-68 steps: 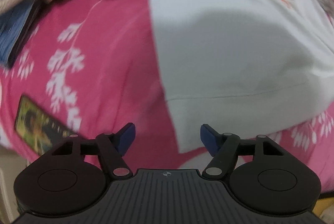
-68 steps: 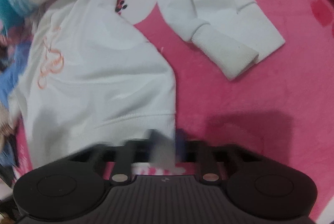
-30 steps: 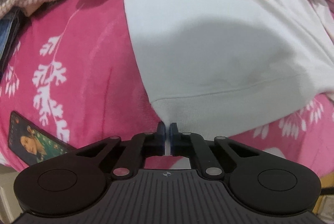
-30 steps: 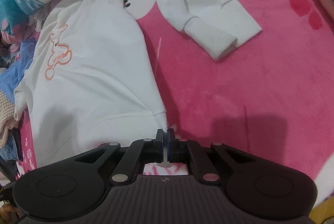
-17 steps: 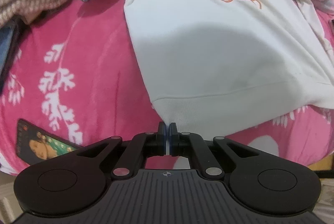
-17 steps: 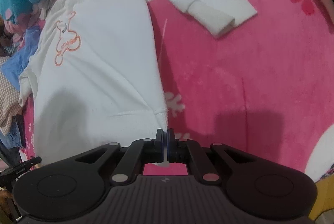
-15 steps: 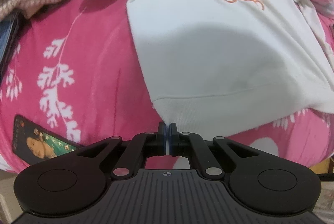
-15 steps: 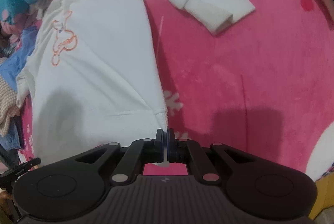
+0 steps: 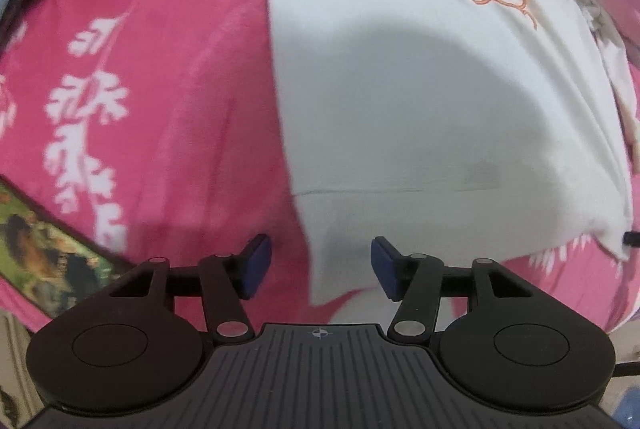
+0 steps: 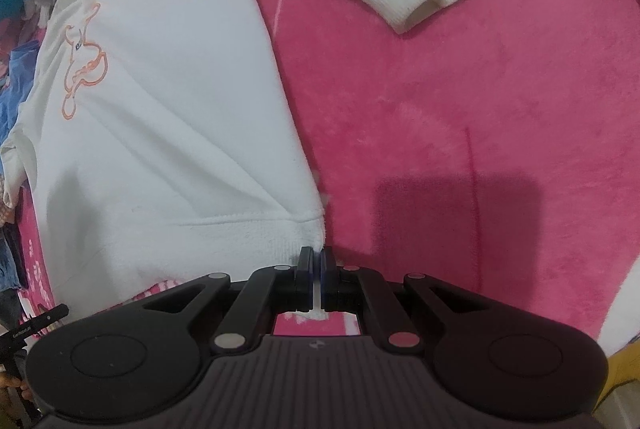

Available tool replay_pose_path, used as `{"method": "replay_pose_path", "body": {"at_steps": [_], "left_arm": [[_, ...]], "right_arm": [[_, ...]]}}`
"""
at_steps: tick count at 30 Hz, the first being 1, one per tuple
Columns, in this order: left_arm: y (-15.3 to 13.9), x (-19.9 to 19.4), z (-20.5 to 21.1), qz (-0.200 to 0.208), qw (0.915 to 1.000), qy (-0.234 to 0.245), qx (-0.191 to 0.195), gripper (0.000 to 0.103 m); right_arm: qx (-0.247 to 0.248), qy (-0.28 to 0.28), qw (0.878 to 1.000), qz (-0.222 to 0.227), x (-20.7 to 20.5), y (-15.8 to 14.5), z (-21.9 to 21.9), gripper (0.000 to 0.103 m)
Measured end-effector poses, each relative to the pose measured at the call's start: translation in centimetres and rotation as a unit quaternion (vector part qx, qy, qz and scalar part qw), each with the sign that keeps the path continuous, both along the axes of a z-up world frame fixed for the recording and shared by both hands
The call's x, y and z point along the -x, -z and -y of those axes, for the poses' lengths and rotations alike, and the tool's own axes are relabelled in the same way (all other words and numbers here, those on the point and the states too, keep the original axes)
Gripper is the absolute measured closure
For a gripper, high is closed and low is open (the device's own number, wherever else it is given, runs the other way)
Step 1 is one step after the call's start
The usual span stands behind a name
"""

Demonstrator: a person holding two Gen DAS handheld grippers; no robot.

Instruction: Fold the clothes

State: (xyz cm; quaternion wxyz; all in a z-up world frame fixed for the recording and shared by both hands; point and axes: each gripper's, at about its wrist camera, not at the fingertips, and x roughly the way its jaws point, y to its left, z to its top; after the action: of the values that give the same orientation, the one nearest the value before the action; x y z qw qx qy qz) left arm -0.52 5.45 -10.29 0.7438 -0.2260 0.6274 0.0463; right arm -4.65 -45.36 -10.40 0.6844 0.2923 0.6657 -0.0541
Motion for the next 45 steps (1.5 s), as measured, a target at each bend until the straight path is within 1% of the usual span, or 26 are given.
{"method": "replay_pose_path", "body": {"at_steps": [1,3,6,11,16,20,24,27,30,32,33,34,35,37,39,40,41,42,45], "left_arm": [[0.1,-0.3,0.5,0.003,1.0,0.009,-0.003,0.061],[0.2,-0.5,2.0,0.007,0.9986,0.039,-0.035,0.097],[-0.4,-0.5,3.5,0.017,0.9954,0.063,-0.07,0.099],[-3.2,0.0,4.0,0.041,0.992,0.085,-0.084,0.1],[-6.9,0.6,3.1,0.058,0.9922,0.092,-0.062,0.1],[-7.4,1.4,2.7,0.039,0.9939,0.097,-0.035,0.1],[-6.4,3.7,2.7,0.003,0.9934,0.111,-0.028,0.1],[-4.4,4.7,3.1,-0.016,0.9899,0.135,-0.042,0.1],[-1.4,4.4,3.9,-0.039,0.9851,0.155,-0.064,0.1],[0.2,3.8,4.3,-0.05,0.9834,0.159,-0.072,0.1],[0.6,3.6,4.5,-0.053,0.9826,0.162,-0.075,0.099],[1.0,3.5,4.6,-0.055,0.9818,0.165,-0.077,0.099],[1.4,3.4,4.7,-0.058,0.9809,0.167,-0.08,0.099],[1.9,3.2,5.0,-0.06,0.9794,0.172,-0.087,0.097],[2.0,3.2,5.2,-0.063,0.9784,0.173,-0.094,0.096],[2.1,3.1,5.3,-0.065,0.9782,0.171,-0.098,0.096],[2.2,3.1,5.4,-0.069,0.9784,0.167,-0.101,0.096],[2.3,3.0,5.4,-0.073,0.9787,0.161,-0.104,0.096],[2.6,2.7,5.5,-0.086,0.9796,0.143,-0.113,0.095]], "right_arm": [[0.002,-0.002,1.0,-0.001,-0.1,0.0,-0.1,0.101],[0.006,-0.006,1.0,-0.003,-0.2,-0.1,-0.3,0.101],[0.016,-0.021,1.0,-0.002,-0.5,-0.4,-0.8,0.101],[0.023,-0.039,0.999,0.006,-0.3,-2.3,-1.0,0.101],[0.012,-0.045,0.999,0.012,0.3,-4.7,-0.5,0.102],[0.003,-0.058,0.998,-0.009,1.4,-5.8,-0.7,0.102],[-0.005,-0.061,0.997,-0.044,3.4,-5.1,-0.6,0.102],[-0.009,-0.061,0.996,-0.068,4.5,-3.7,-0.8,0.102],[0.012,-0.064,0.994,-0.09,4.5,-1.1,-1.1,0.1],[0.037,-0.068,0.991,-0.111,4.3,0.1,-0.7,0.098],[0.041,-0.061,0.991,-0.115,4.2,0.2,-0.1,0.097],[0.041,-0.049,0.992,-0.109,4.0,-0.2,0.7,0.096],[0.043,-0.039,0.994,-0.094,3.7,-0.9,1.3,0.092],[0.054,-0.036,0.997,-0.04,2.4,-2.9,2.3,0.084],[0.064,-0.037,0.997,0.018,0.3,-4.5,2.9,0.072],[0.065,-0.036,0.996,0.039,-1.2,-4.7,3.1,0.068],[0.066,-0.035,0.995,0.06,-2.7,-4.9,3.2,0.062],[0.066,-0.034,0.994,0.079,-4.3,-5.0,3.5,0.059],[0.067,-0.039,0.99,0.116,-9.5,-3.9,3.6,0.059]]}}
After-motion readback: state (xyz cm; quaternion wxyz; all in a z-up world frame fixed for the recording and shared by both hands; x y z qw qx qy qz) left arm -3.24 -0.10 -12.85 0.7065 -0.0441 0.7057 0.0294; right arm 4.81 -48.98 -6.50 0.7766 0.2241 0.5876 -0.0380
